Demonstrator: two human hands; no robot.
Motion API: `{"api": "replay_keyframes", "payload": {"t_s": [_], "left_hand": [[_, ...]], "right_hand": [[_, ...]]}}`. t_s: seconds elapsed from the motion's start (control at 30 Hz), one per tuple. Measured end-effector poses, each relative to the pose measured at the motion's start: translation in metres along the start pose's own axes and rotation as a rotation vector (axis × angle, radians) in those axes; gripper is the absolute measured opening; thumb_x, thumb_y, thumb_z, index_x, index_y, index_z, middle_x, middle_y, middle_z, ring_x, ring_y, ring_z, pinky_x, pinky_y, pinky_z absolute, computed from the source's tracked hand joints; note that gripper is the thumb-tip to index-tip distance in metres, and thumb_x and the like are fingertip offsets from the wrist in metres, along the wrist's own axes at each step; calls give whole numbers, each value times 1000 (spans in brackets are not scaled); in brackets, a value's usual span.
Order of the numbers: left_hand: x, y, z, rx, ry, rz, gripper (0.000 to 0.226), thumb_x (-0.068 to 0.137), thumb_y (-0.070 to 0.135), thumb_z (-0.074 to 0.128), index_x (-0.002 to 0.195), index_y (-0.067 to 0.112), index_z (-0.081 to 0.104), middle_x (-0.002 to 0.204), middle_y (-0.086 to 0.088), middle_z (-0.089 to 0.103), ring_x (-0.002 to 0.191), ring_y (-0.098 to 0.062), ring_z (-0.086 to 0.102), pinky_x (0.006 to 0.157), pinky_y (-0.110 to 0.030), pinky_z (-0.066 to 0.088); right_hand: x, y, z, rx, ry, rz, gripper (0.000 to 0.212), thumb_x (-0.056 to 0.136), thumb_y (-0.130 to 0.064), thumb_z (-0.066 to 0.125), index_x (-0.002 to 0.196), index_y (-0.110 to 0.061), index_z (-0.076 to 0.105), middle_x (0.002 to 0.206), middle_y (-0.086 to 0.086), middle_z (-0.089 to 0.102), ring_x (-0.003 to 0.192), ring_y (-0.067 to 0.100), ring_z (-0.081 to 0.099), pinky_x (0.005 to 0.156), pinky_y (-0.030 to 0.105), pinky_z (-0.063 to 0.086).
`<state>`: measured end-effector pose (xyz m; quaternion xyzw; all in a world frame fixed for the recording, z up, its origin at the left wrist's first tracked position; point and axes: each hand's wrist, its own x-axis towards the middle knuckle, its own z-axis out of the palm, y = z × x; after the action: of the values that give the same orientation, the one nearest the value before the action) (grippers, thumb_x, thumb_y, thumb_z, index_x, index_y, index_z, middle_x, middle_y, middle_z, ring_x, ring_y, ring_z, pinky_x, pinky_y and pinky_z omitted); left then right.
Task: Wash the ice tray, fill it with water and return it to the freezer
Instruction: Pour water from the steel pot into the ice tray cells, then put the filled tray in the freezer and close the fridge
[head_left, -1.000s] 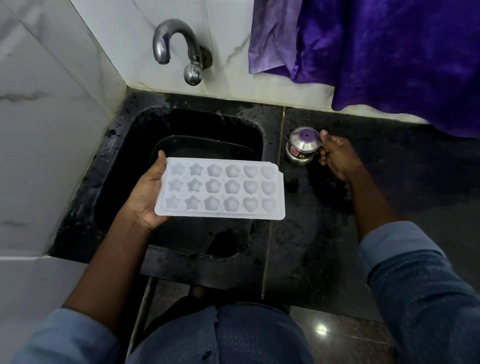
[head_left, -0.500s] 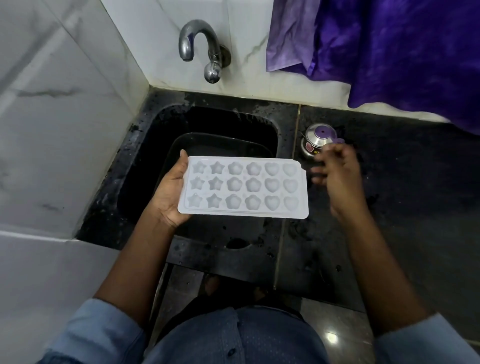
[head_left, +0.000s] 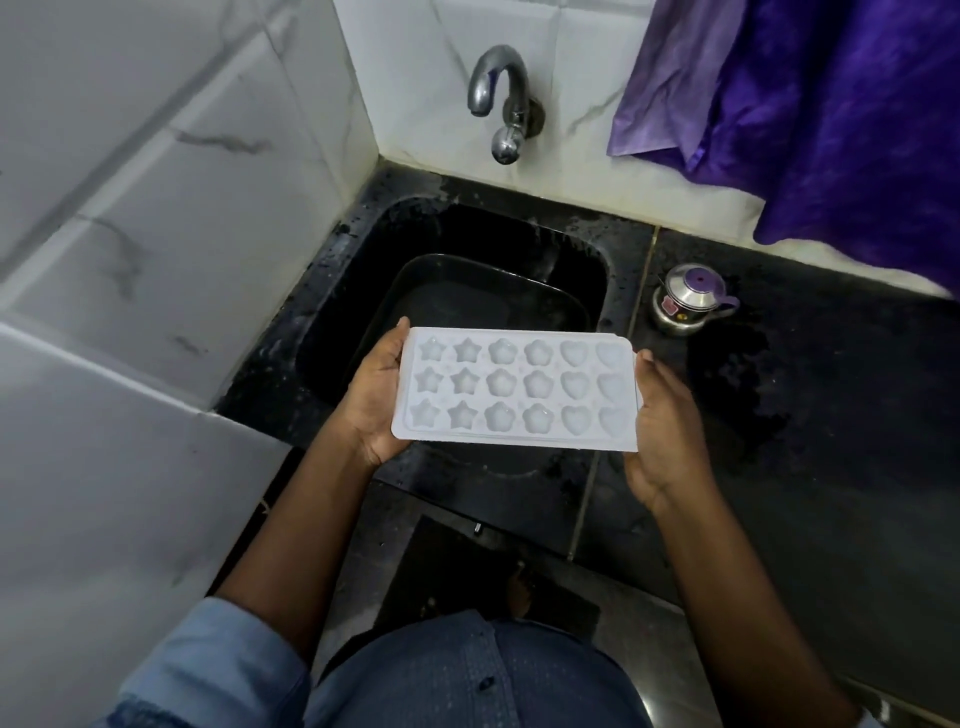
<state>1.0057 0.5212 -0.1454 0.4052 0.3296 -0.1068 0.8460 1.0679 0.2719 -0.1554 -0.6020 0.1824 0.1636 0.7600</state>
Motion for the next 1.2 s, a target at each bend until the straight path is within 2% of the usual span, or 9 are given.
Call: {"api": "replay_keyframes", "payload": {"t_s": [0.2,0.37,0.47,0.57,0.7,0.8,0.9,1.03,1.2], "left_hand": [[-33,1,-34,-36,51,76,68,108,62,31,126,12,73,132,-17,73,114,-34,74,87,-49,63],[-68,1,-68,-145,103,129,72,108,61,32,103,14,86,125,-17,76,107,-34,77,82,-50,65],[-91,0,-92,-185,142,160,71,107,62,34,111,12,83,130,-19,73,110,-36,76,89,-53,60],[-119,-1,-114,-217,195,197,68,107,62,34,123,10,74,128,-19,74,106,-36,77,88,-52,57],[-154,-5,-137,-290,277,244,66,108,60,34,115,11,77,119,-18,78,98,-35,79,80,-48,62],[-176,-13,-159,-347,322,279,69,106,59,35,98,13,86,118,-18,78,98,-35,79,76,-48,65],[-201,-24,-180,-390,374,325,69,106,61,34,111,11,81,126,-20,75,106,-38,76,84,-51,62],[-230,-41,-197,-468,419,374,67,106,61,34,119,9,74,124,-20,75,102,-38,77,80,-50,63],[-255,-57,-200,-554,490,444,63,107,58,36,119,9,73,115,-19,78,94,-36,79,68,-47,65]], "right_hand": [[-9,4,27,-19,-99,62,39,110,-30,46,128,-3,67,119,15,76,114,37,71,99,58,55],[-28,10,63,-80,-203,56,38,110,-28,47,128,0,67,117,16,76,112,38,72,94,54,57],[-43,20,84,-121,-265,67,38,109,-29,49,125,0,68,118,17,76,114,40,70,98,57,54],[-59,30,107,-158,-321,92,33,108,-31,50,114,-9,75,114,13,77,108,34,74,97,52,56],[-79,40,139,-179,-406,131,30,106,-32,53,101,-15,78,109,12,79,96,29,76,93,49,57],[-96,48,161,-203,-475,142,30,106,-31,54,107,-12,77,112,15,78,102,34,75,94,52,56],[-115,59,179,-238,-553,156,33,106,-31,52,111,-9,76,115,18,76,105,38,74,97,55,55],[-132,72,197,-284,-671,187,43,105,-31,53,128,2,68,119,20,75,114,44,69,102,61,52],[-137,83,212,-347,-788,215,44,102,-35,56,128,-2,69,123,21,73,116,44,69,106,68,47]]}}
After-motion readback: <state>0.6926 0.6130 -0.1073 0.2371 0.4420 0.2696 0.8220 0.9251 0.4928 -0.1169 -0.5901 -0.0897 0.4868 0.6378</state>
